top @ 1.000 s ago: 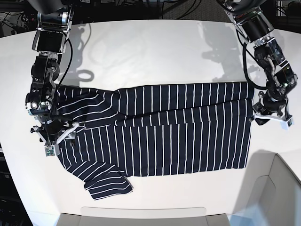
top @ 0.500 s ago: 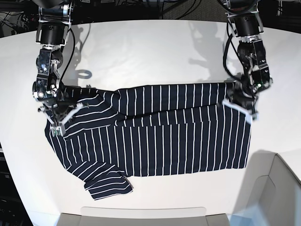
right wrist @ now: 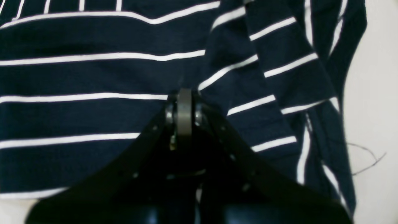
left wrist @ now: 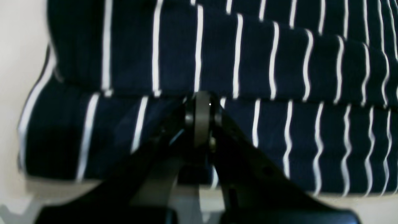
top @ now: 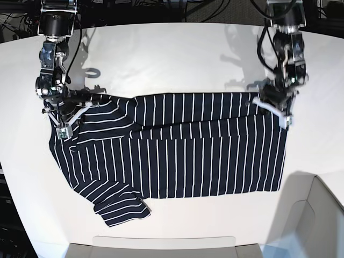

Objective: Fold the T-shirt properly
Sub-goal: 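Release the folded edge and raise both grippers back toward the collar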

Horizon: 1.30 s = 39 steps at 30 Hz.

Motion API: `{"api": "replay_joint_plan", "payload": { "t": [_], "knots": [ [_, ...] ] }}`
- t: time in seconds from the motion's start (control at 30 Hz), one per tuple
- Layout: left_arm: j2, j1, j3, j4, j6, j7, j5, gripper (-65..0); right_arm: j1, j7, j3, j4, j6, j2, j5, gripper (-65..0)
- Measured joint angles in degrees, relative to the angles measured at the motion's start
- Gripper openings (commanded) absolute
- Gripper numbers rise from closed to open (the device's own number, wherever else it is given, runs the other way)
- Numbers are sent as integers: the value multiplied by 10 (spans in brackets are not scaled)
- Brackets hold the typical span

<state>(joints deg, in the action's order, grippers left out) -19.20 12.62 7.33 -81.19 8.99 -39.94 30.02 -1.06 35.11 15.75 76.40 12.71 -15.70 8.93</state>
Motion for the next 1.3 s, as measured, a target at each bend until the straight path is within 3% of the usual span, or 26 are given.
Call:
{"api": "replay_joint_plan", "payload": {
  "t": [0.1, 0.23, 0.3, 0.47, 0.73, 0.87, 1.17, 1.23, 1.3],
  "knots": [
    [-5, 54, 0, -29, 3, 21, 4, -650, -29, -1, 1, 29, 0, -3, -2, -650],
    [-7, 88, 0, -42, 2, 40, 6, -650, -68, 5, 5, 70, 79, -5, -13, -650],
    [-7, 97, 0, -42, 12, 46, 5, -650, -83, 3, 7, 80, 98, -6, -8, -650],
    [-10, 141, 9, -45, 86, 73, 21, -650, -114, -24, 8, 87, 100, -7, 3, -650],
    [-13, 190, 10, -50, 103, 111, 39, -650, -138, -35, 7, 90, 113, -39, 23, -650],
    [-24, 228, 10, -51, 111, 163, 43, -650, -147, -35, 6, 90, 119, -64, 29, -650],
    [-32, 289, 16, -52, 121, 223, 49, -650, -168, -36, 34, 91, 122, -77, 31, -650],
    [-27, 302, 42, -55, 134, 216, 50, -650, -169, -35, 38, 91, 125, -77, 31, -650],
    [-24, 316, 68, -94, 127, 125, 51, -650, -174, -35, 54, 93, 129, -72, 31, -650]
  ]
}}
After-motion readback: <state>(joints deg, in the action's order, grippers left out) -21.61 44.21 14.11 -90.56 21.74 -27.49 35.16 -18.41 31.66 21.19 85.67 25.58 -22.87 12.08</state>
